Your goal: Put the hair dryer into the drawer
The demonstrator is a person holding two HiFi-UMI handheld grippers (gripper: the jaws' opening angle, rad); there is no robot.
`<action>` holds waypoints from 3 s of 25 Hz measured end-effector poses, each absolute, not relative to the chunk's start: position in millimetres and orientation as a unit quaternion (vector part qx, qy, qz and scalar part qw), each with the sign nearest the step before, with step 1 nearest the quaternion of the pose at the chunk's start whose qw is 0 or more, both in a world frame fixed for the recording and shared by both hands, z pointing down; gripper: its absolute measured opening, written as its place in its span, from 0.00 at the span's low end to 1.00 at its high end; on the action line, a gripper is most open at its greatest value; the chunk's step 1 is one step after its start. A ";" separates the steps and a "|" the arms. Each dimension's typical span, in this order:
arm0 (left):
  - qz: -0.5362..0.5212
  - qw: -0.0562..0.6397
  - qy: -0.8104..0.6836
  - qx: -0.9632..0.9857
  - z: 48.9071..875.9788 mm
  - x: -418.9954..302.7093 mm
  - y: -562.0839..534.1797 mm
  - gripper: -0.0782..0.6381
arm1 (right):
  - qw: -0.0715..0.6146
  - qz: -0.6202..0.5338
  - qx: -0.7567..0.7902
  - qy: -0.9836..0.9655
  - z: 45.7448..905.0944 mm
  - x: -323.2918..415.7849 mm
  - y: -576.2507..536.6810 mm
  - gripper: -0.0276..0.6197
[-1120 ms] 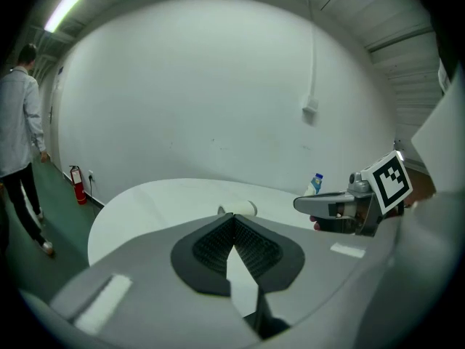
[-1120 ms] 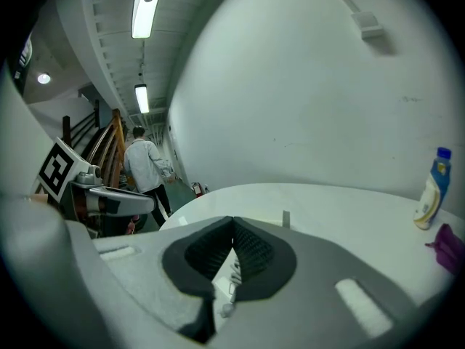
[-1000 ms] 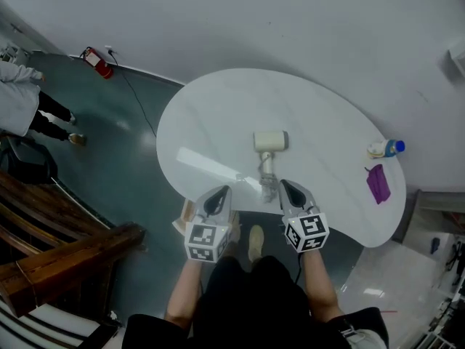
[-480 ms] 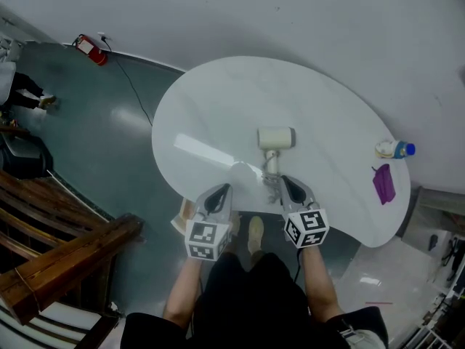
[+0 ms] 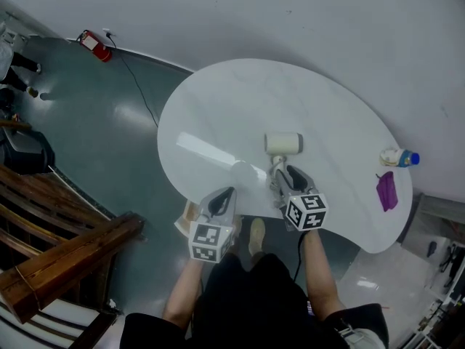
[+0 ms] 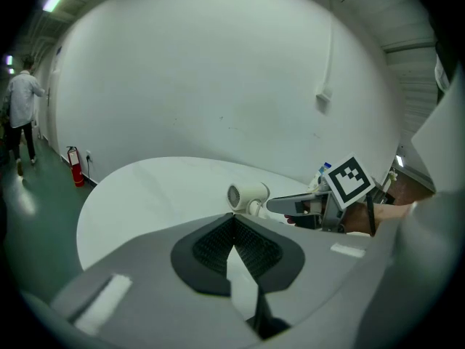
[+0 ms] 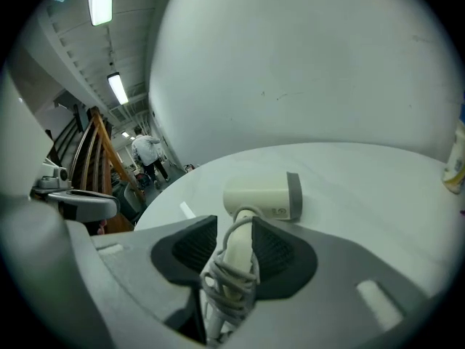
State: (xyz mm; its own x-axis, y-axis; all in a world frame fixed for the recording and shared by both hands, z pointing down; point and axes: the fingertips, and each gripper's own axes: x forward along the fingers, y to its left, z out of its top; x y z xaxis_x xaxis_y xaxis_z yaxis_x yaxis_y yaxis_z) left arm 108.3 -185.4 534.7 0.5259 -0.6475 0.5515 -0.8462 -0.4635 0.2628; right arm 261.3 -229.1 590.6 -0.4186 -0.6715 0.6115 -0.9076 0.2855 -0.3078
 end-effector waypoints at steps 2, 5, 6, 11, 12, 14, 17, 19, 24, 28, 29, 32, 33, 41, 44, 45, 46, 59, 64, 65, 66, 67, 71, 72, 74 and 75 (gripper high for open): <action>0.192 0.261 -0.448 0.833 535.6 106.1 -186.5 0.12 | 0.194 0.325 0.509 -0.773 599.0 260.7 -235.2 0.28; 0.192 0.263 -0.450 0.831 537.0 102.7 -189.8 0.12 | 0.202 0.335 0.509 -0.766 608.5 259.1 -242.9 0.33; 0.192 0.264 -0.451 0.830 537.4 101.7 -191.0 0.12 | 0.204 0.339 0.508 -0.765 611.3 258.3 -244.8 0.35; 0.193 0.269 -0.455 0.827 539.8 95.6 -195.1 0.12 | 0.222 0.349 0.516 -0.750 624.2 260.1 -251.8 0.41; 0.195 0.270 -0.455 0.826 540.6 94.3 -195.5 0.12 | 0.225 0.352 0.518 -0.747 626.3 261.0 -252.6 0.42; 0.196 0.272 -0.456 0.825 542.1 92.1 -196.2 0.12 | 0.228 0.355 0.519 -0.743 628.9 260.6 -254.3 0.45; 0.195 0.275 -0.456 0.824 543.9 91.0 -197.6 0.12 | 0.232 0.358 0.517 -0.742 631.9 257.9 -255.9 0.45; 0.196 0.276 -0.455 0.824 544.7 90.2 -199.0 0.12 | 0.234 0.359 0.516 -0.742 633.7 256.6 -256.9 0.45; 0.197 0.279 -0.457 0.821 547.7 84.9 -202.1 0.12 | 0.237 0.366 0.512 -0.740 638.4 252.5 -260.0 0.47; 0.197 0.282 -0.457 0.820 549.2 81.9 -203.3 0.12 | 0.242 0.370 0.511 -0.737 642.4 250.0 -261.5 0.47; 0.197 0.282 -0.457 0.820 549.5 81.3 -203.6 0.12 | 0.244 0.369 0.512 -0.736 643.8 249.4 -262.3 0.47; 0.196 0.285 -0.457 0.819 550.0 78.8 -204.0 0.12 | 0.253 0.365 0.513 -0.734 647.2 247.6 -264.7 0.47; 0.196 0.286 -0.457 0.819 550.2 77.3 -204.2 0.12 | 0.258 0.363 0.513 -0.734 647.8 246.9 -265.4 0.47; 0.192 0.294 -0.460 0.815 553.5 63.2 -207.6 0.12 | 0.282 0.364 0.499 -0.734 653.2 240.4 -266.1 0.47; 0.190 0.294 -0.459 0.817 552.7 60.8 -208.3 0.12 | 0.284 0.370 0.498 -0.731 654.2 240.7 -265.7 0.47; 0.189 0.293 -0.458 0.817 552.0 59.8 -208.8 0.12 | 0.284 0.372 0.498 -0.731 654.2 240.4 -265.9 0.46; 0.188 0.293 -0.459 0.818 551.2 58.7 -209.3 0.12 | 0.283 0.373 0.498 -0.730 654.0 240.1 -266.1 0.46; 0.182 0.285 -0.457 0.823 542.0 44.7 -205.1 0.12 | 0.266 0.363 0.517 -0.728 645.1 243.8 -266.6 0.40; 0.177 0.283 -0.464 0.820 536.5 36.1 -201.8 0.12 | 0.254 0.353 0.516 -0.738 624.5 238.7 -262.1 0.40; 0.174 0.281 -0.463 0.822 534.5 35.4 -200.8 0.12 | 0.250 0.352 0.516 -0.740 619.5 237.2 -261.4 0.40; 0.171 0.278 -0.463 0.824 532.1 34.5 -199.8 0.12 | 0.247 0.352 0.515 -0.742 614.3 235.2 -260.6 0.40; 0.168 0.275 -0.463 0.825 529.5 33.2 -198.8 0.12 | 0.245 0.350 0.513 -0.744 609.0 232.7 -259.5 0.40; 0.159 0.266 -0.472 0.826 518.3 23.9 -193.1 0.12 | 0.243 0.336 0.503 -0.758 587.0 219.8 -251.4 0.40; 0.156 0.264 -0.476 0.824 515.0 20.0 -191.2 0.12 | 0.242 0.333 0.500 -0.762 581.4 215.0 -249.1 0.40; 0.150 0.262 -0.486 0.820 508.0 11.2 -187.3 0.12 | 0.240 0.325 0.491 -0.772 569.9 203.8 -243.9 0.40; 0.148 0.260 -0.491 0.818 504.5 7.0 -185.2 0.12 | 0.239 0.322 0.486 -0.777 564.1 198.0 -241.2 0.40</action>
State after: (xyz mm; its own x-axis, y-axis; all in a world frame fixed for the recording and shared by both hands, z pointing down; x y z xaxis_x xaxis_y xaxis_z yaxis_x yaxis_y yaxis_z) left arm 7.0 -185.2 504.5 0.4737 -0.7267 0.4975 -0.8806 -0.3818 0.2807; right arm 198.0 -241.2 564.1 -0.4141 -0.6014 0.6832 -0.9084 0.3208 -0.2681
